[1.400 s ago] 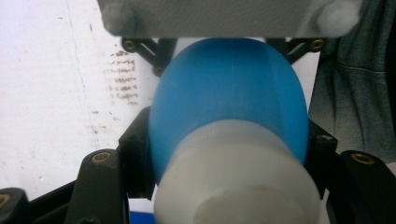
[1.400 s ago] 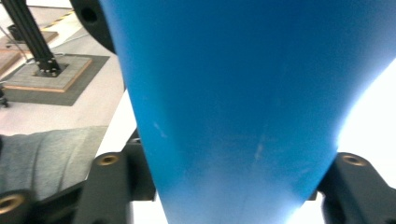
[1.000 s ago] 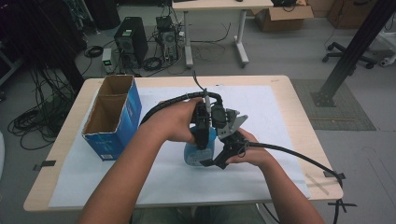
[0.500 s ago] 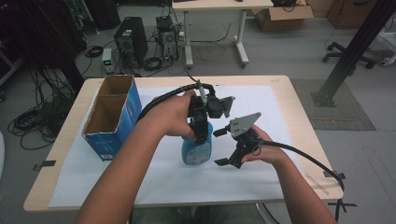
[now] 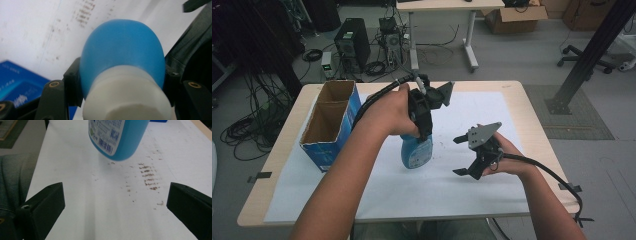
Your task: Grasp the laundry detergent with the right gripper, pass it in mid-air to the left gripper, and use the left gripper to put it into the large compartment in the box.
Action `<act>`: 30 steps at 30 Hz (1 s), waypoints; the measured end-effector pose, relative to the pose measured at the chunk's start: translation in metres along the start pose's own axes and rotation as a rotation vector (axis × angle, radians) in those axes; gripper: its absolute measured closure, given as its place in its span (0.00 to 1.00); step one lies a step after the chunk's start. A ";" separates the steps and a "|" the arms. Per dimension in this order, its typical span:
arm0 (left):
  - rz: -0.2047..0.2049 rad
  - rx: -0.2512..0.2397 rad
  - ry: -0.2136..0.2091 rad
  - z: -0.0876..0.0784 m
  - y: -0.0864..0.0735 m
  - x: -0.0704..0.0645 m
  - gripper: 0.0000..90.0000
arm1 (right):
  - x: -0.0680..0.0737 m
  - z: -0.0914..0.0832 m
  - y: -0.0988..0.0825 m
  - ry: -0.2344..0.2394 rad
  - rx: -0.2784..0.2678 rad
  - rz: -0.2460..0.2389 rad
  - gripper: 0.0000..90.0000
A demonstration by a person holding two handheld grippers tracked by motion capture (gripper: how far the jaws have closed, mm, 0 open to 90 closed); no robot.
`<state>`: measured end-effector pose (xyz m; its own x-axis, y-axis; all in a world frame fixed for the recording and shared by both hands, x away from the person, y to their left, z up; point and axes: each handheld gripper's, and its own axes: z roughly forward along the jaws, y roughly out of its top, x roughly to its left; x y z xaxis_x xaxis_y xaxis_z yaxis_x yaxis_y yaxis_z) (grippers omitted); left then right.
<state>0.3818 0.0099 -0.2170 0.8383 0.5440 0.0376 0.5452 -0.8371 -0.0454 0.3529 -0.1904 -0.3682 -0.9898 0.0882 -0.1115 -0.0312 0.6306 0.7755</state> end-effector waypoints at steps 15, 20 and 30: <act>-0.364 -0.062 -0.028 -0.036 -0.032 0.049 0.42 | 0.001 -0.015 -0.004 -0.071 0.070 -0.010 0.02; -0.440 -0.052 -0.016 -0.049 -0.043 0.063 0.42 | 0.000 -0.016 -0.003 -0.070 0.071 -0.013 0.02; -0.587 -0.069 -0.017 -0.078 -0.063 0.090 0.42 | -0.002 -0.017 -0.004 -0.078 0.078 -0.008 0.02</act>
<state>0.4225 0.1072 -0.1326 0.3969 0.9176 0.0212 0.9166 -0.3974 0.0434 0.3522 -0.2063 -0.3607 -0.9758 0.1405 -0.1676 -0.0251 0.6894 0.7240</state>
